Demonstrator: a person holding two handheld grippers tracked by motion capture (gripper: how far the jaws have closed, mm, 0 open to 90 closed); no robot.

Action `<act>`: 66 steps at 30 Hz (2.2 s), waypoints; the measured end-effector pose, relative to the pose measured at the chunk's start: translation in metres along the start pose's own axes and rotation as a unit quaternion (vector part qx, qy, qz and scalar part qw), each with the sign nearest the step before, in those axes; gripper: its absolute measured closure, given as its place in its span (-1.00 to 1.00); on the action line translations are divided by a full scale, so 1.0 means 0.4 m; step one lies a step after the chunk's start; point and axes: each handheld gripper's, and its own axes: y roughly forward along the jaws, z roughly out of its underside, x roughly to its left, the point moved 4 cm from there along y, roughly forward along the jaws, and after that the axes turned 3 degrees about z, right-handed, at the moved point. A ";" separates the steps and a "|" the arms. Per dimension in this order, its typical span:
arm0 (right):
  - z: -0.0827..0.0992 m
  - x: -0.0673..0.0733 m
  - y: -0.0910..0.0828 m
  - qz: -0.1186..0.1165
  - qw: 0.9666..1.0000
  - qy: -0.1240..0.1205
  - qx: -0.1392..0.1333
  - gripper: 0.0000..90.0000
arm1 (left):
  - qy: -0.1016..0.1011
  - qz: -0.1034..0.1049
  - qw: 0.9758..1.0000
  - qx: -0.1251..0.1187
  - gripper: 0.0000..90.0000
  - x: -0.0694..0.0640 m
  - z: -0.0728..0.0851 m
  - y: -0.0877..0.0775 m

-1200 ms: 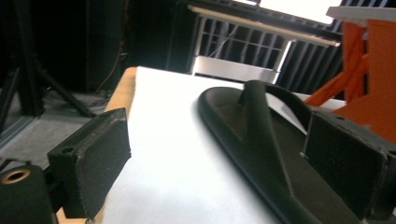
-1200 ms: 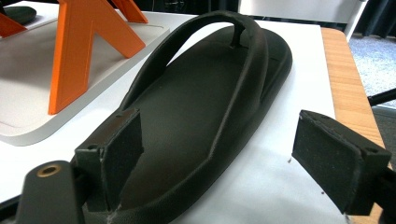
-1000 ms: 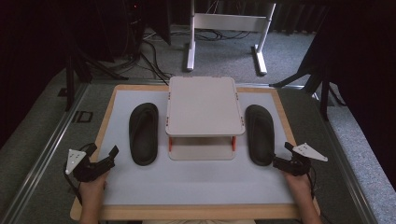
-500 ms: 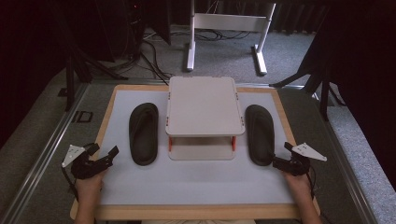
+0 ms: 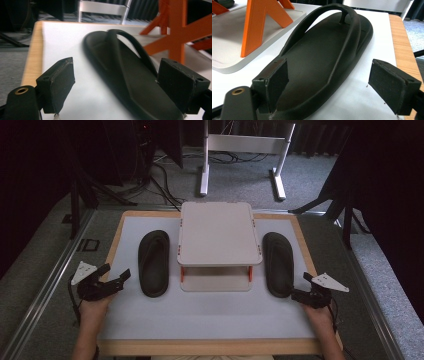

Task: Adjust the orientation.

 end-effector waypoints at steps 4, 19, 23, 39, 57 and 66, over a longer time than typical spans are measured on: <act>0.000 -0.001 0.000 -0.001 1.000 0.002 -0.001 -0.66 | 0.028 -0.002 0.999 0.021 -0.69 -0.016 -0.023 0.015; 0.000 0.000 0.000 -0.002 1.000 0.002 0.000 -0.66 | 0.080 0.025 0.992 0.094 -0.68 -0.053 -0.129 0.063; 0.000 -0.001 0.000 -0.002 1.000 0.003 0.000 -0.66 | 0.107 0.033 0.987 0.119 -0.67 -0.072 -0.165 0.075; 0.000 -0.001 0.000 -0.004 1.000 0.003 0.000 -0.66 | 0.170 0.061 0.957 0.226 -0.56 -0.115 -0.228 0.153; 0.000 -0.001 -0.001 -0.001 1.000 0.003 -0.004 -0.66 | 0.184 0.075 0.919 0.340 -0.23 -0.104 -0.244 0.263; 0.000 -0.002 -0.002 -0.003 1.000 0.003 -0.005 -0.66 | 0.159 0.060 0.909 0.381 -0.12 -0.055 -0.211 0.309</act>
